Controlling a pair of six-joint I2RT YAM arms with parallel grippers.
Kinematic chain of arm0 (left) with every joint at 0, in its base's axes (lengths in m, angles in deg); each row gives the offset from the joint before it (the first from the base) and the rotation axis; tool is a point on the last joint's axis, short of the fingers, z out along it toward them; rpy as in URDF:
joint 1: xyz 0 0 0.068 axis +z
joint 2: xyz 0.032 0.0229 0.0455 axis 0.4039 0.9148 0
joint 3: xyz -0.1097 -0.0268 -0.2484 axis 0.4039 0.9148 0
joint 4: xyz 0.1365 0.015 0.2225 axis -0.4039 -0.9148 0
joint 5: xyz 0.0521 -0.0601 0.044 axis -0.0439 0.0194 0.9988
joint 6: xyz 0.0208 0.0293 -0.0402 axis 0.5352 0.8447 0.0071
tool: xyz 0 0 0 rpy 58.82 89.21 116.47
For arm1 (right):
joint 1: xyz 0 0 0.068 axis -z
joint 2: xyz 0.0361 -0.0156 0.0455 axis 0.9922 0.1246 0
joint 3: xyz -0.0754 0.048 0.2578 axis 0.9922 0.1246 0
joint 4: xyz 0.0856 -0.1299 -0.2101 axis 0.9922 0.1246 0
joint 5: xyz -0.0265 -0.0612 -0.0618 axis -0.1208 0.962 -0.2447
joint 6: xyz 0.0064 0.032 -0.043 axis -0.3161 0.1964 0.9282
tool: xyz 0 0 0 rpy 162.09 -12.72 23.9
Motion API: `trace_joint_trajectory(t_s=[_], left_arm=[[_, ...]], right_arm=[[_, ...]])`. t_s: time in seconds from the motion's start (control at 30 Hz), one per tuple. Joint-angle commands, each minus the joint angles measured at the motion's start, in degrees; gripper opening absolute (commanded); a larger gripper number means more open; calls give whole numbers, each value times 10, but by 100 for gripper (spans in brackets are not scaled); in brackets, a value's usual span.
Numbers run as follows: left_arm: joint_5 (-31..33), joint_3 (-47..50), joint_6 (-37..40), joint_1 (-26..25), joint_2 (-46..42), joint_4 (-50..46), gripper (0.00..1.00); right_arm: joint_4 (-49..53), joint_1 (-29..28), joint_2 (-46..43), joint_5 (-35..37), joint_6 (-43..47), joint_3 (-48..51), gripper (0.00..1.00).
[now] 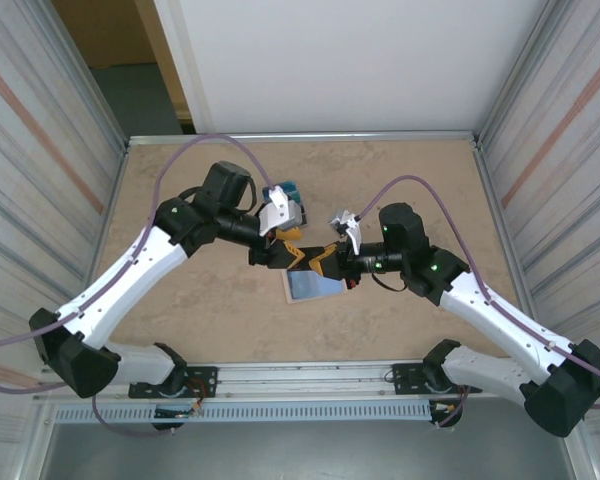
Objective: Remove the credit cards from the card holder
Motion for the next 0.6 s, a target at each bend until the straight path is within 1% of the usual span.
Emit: trace_joint_trajectory(t_s=[0.0,0.07,0.13,0.2,0.27,0.3,0.37,0.43,0.5,0.53,0.57], left_arm=[[-24,-23,32,-7,7,-42,45],[-23,-25,39,-8,13,-47,43],[-19,-24,43,-8,17,-50,35],[-14,-26,45,-8,23,-53,21],[-12,-28,46,-8,28,-53,8],[-11,-29,48,-8,29,-54,4],[-3,-30,49,-7,31,-50,0],[14,-26,48,-7,30,-38,0],[40,-15,48,-7,23,-17,0],[53,-9,47,-7,20,-6,0],[68,0,48,-6,15,8,0]], right_arm=[[3,2,-1,-17,15,-24,0],[3,1,0,-18,15,-25,0],[2,2,1,-20,15,-25,0],[3,2,1,-17,16,-25,0],[3,2,1,-13,16,-24,0],[3,2,1,-11,16,-23,0],[3,2,0,-5,16,-22,0],[5,2,-1,4,16,-22,0],[6,2,-4,18,16,-20,12],[7,3,-5,24,17,-20,21],[9,3,-6,33,17,-19,39]])
